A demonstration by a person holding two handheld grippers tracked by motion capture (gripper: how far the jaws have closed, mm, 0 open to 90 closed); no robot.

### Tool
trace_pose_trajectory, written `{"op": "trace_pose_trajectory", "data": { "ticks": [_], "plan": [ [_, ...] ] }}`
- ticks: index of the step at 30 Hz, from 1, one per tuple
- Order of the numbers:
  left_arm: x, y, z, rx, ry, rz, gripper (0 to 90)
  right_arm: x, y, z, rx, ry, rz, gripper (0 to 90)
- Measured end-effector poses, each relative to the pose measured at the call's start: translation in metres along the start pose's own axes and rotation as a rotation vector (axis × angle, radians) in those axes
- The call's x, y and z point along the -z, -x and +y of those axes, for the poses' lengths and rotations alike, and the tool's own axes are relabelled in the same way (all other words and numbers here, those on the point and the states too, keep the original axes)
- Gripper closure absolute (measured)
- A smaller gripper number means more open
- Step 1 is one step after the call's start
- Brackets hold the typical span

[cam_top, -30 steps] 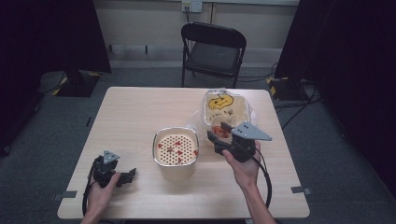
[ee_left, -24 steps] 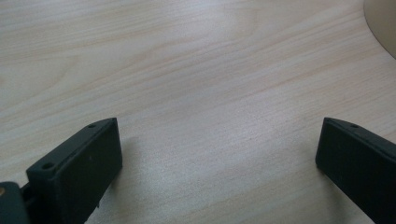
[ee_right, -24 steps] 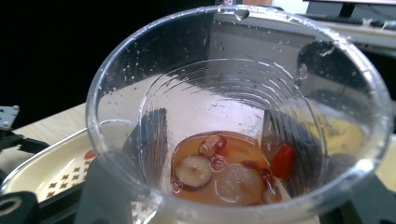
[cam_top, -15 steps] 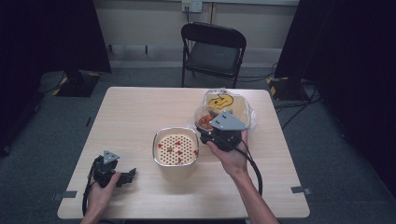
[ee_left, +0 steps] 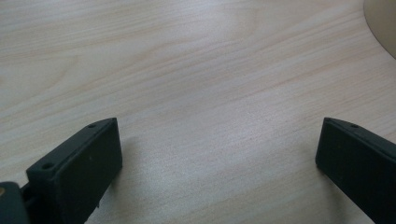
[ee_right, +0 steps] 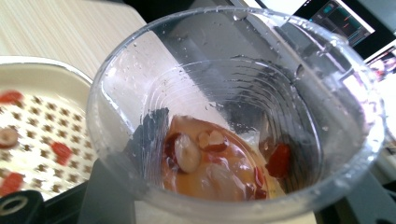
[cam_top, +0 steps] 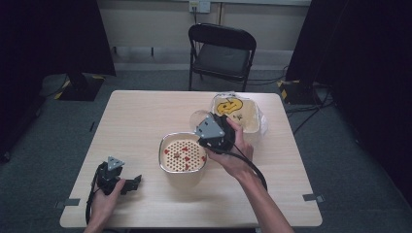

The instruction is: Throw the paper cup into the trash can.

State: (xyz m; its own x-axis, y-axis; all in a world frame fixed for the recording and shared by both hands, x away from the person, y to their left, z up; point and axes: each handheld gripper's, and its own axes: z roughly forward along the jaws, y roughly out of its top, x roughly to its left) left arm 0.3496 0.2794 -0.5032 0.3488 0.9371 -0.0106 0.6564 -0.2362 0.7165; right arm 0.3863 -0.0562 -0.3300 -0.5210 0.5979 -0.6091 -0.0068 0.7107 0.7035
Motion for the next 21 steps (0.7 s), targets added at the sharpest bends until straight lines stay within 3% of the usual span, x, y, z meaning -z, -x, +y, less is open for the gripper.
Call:
{"op": "trace_pose_trajectory", "data": {
  "ticks": [3, 11, 15, 21],
  "plan": [
    [0.0, 0.0, 0.0, 0.0, 0.0, 0.0, 0.0, -0.004, -0.005, 0.003, 0.083, -0.021, -0.013, 43.9],
    [0.0, 0.0, 0.0, 0.0, 0.0, -0.001, 0.0, -0.009, -0.015, 0.009, 0.203, -0.065, -0.046, 44.0],
    [0.0, 0.0, 0.0, 0.0, 0.0, 0.0, 0.0, -0.011, -0.022, 0.013, 0.333, -0.107, -0.081, 44.4],
    [0.0, 0.0, 0.0, 0.0, 0.0, 0.0, 0.0, -0.014, -0.03, 0.014, 0.423, -0.135, -0.1, 44.8]
  ]
}}
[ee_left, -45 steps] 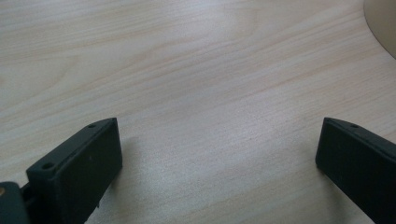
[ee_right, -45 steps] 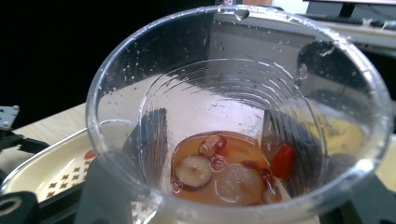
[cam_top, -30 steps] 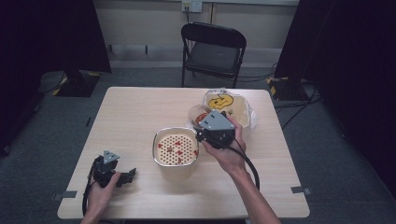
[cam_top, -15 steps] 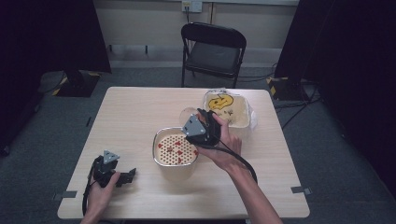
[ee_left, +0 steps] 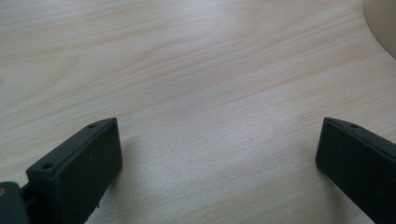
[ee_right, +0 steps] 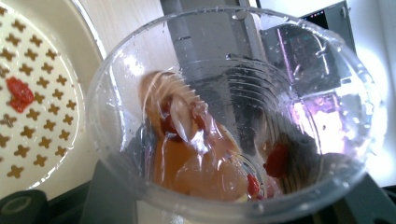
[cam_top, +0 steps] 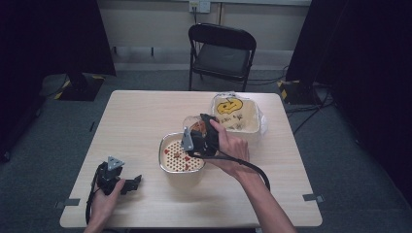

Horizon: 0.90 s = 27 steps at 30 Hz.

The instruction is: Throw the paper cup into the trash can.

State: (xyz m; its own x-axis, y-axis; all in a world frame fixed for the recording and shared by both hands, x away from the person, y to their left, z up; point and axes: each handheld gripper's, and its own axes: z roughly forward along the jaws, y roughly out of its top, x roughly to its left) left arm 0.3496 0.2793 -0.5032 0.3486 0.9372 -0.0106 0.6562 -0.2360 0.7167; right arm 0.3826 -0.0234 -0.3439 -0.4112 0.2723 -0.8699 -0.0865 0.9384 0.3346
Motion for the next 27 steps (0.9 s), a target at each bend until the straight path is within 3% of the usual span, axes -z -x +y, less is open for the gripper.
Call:
{"op": "trace_pose_trajectory", "data": {
  "ticks": [3, 10, 12, 18, 20, 22, 27],
  "plan": [
    [0.0, 0.0, 0.0, 0.0, 0.0, 0.0, 0.0, -0.002, -0.005, 0.002, 0.096, -0.018, -0.026, 44.9],
    [0.0, 0.0, 0.0, 0.0, 0.0, 0.0, 0.0, -0.004, -0.008, 0.004, 0.153, -0.051, -0.046, 45.2],
    [0.0, 0.0, 0.0, 0.0, 0.0, 0.0, 0.0, -0.005, -0.009, 0.004, 0.194, -0.058, -0.053, 45.2],
    [0.0, 0.0, 0.0, 0.0, 0.0, 0.0, 0.0, -0.007, -0.012, 0.005, 0.232, -0.083, -0.063, 45.4],
    [0.0, 0.0, 0.0, 0.0, 0.0, 0.0, 0.0, -0.009, -0.014, 0.004, 0.285, -0.091, -0.077, 45.5],
    [0.0, 0.0, 0.0, 0.0, 0.0, 0.0, 0.0, -0.009, -0.015, 0.005, 0.298, -0.093, -0.08, 45.5],
    [0.0, 0.0, 0.0, 0.0, 0.0, 0.0, 0.0, -0.008, -0.02, 0.006, 0.406, -0.109, -0.133, 45.8]
  ]
}}
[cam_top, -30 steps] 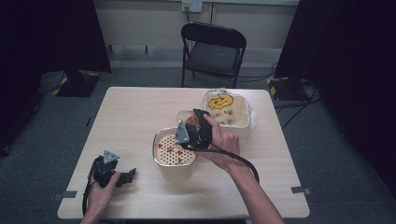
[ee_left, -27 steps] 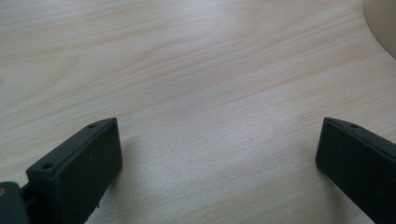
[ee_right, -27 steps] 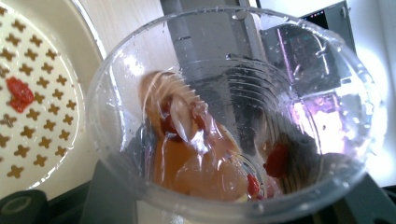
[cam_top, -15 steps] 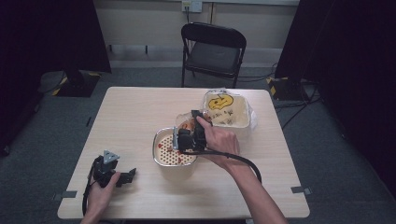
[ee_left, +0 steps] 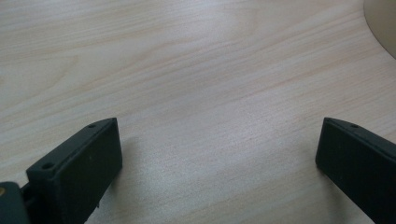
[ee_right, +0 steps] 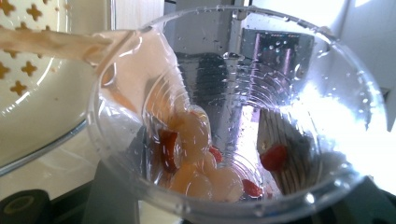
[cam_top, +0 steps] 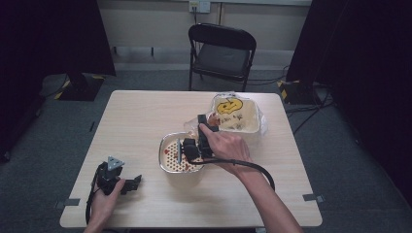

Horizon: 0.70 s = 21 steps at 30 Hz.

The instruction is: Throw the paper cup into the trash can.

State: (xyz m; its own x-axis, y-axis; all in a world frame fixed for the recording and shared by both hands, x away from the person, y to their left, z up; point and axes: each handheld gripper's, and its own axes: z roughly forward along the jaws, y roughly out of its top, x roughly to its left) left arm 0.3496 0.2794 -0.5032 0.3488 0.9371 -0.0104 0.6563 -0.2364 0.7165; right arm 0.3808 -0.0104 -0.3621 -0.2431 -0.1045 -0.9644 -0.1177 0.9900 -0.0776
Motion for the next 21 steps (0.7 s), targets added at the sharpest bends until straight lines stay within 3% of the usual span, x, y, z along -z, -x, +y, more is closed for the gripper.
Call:
{"op": "trace_pose_trajectory", "data": {
  "ticks": [3, 8, 12, 14, 16, 17, 21],
  "plan": [
    [0.0, 0.0, 0.0, 0.0, 0.0, 0.0, 0.0, 0.001, -0.002, 0.002, 0.056, -0.006, -0.041, 46.0],
    [0.0, 0.0, 0.0, 0.0, 0.0, 0.0, 0.0, 0.002, -0.008, 0.004, 0.18, -0.033, -0.151, 46.5],
    [0.0, 0.0, 0.0, 0.0, 0.0, 0.0, 0.0, 0.004, -0.01, 0.004, 0.239, -0.034, -0.214, 46.9],
    [0.0, 0.0, 0.0, 0.0, 0.0, 0.0, 0.0, 0.004, -0.012, 0.004, 0.256, -0.048, -0.226, 47.1],
    [0.0, 0.0, 0.0, 0.0, 0.0, 0.0, 0.0, 0.005, -0.013, 0.004, 0.314, -0.04, -0.26, 47.3],
    [0.0, 0.0, 0.0, 0.0, 0.0, 0.0, 0.0, 0.005, -0.013, 0.004, 0.314, -0.04, -0.26, 47.3],
    [0.0, 0.0, 0.0, 0.001, 0.0, -0.001, 0.0, 0.006, -0.015, 0.005, 0.393, -0.032, -0.309, 47.8]
  ]
}}
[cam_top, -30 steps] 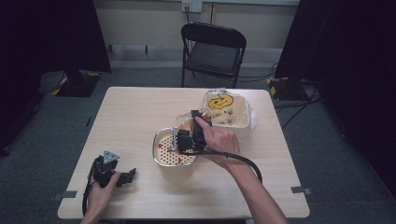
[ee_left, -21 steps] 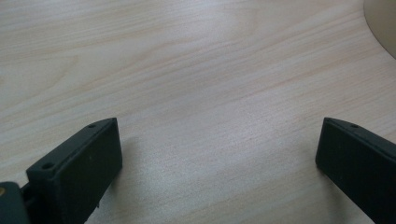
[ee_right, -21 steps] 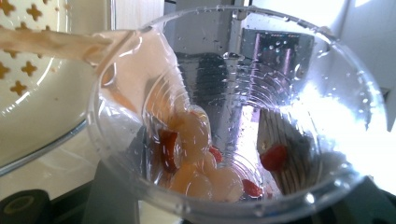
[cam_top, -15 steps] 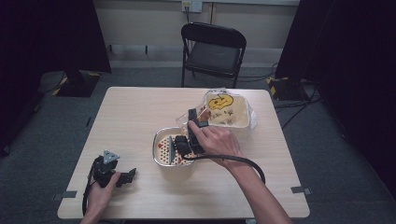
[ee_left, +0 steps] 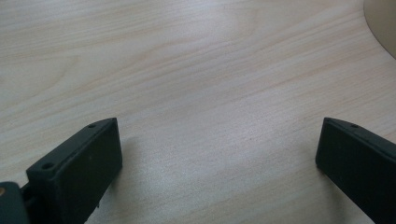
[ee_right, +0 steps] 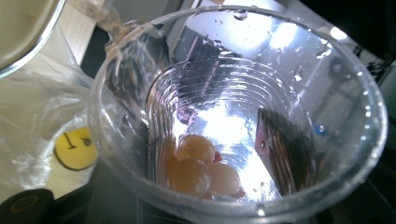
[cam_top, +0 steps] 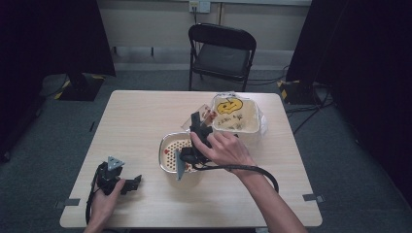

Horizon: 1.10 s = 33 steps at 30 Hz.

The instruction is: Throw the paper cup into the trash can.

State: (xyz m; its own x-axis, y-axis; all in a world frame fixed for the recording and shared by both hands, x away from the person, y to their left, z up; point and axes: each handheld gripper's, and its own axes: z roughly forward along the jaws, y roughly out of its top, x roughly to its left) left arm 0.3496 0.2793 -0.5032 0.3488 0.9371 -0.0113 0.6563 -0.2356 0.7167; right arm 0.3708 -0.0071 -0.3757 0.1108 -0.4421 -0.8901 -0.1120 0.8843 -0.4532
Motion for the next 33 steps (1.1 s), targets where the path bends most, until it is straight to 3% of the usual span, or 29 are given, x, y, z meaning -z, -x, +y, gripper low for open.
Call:
{"op": "trace_pose_trajectory", "data": {
  "ticks": [3, 9, 15, 20, 22, 24, 25, 26, 28, 29, 33],
  "plan": [
    [0.0, 0.0, 0.0, 0.0, 0.0, 0.001, 0.0, 0.002, -0.002, 0.002, 0.063, 0.0, -0.019, 48.0],
    [0.0, 0.0, 0.0, -0.004, -0.002, 0.001, 0.0, 0.005, -0.003, 0.004, 0.119, -0.006, -0.059, 49.1],
    [0.0, 0.0, 0.0, 0.0, 0.0, 0.0, 0.0, 0.004, -0.001, 0.003, 0.108, -0.009, -0.061, 49.2],
    [0.0, 0.0, 0.0, 0.0, 0.0, 0.001, 0.0, 0.006, 0.002, 0.002, 0.039, 0.006, -0.03, 49.4],
    [0.0, 0.0, 0.0, 0.0, 0.0, 0.001, 0.0, 0.007, 0.003, 0.001, -0.029, 0.017, -0.015, 49.4],
    [0.0, 0.0, 0.0, 0.0, 0.0, 0.001, 0.0, 0.007, 0.006, -0.003, -0.128, 0.021, 0.027, 49.4],
    [0.0, 0.0, 0.0, 0.0, 0.0, 0.001, 0.0, 0.006, 0.009, -0.005, -0.192, 0.036, 0.061, 49.4],
    [0.0, 0.0, 0.0, 0.0, 0.0, 0.001, 0.0, 0.005, 0.013, -0.009, -0.292, 0.045, 0.114, 49.4],
    [0.0, 0.0, 0.0, 0.0, 0.0, 0.0, 0.0, 0.005, 0.017, -0.015, -0.406, 0.049, 0.15, 49.5],
    [0.0, 0.0, 0.0, 0.0, 0.0, 0.001, 0.0, 0.005, 0.02, -0.019, -0.491, 0.061, 0.185, 49.5],
    [0.0, 0.0, 0.0, 0.0, 0.0, 0.001, 0.0, 0.002, 0.026, -0.031, -0.683, 0.107, 0.252, 49.5]
  ]
}}
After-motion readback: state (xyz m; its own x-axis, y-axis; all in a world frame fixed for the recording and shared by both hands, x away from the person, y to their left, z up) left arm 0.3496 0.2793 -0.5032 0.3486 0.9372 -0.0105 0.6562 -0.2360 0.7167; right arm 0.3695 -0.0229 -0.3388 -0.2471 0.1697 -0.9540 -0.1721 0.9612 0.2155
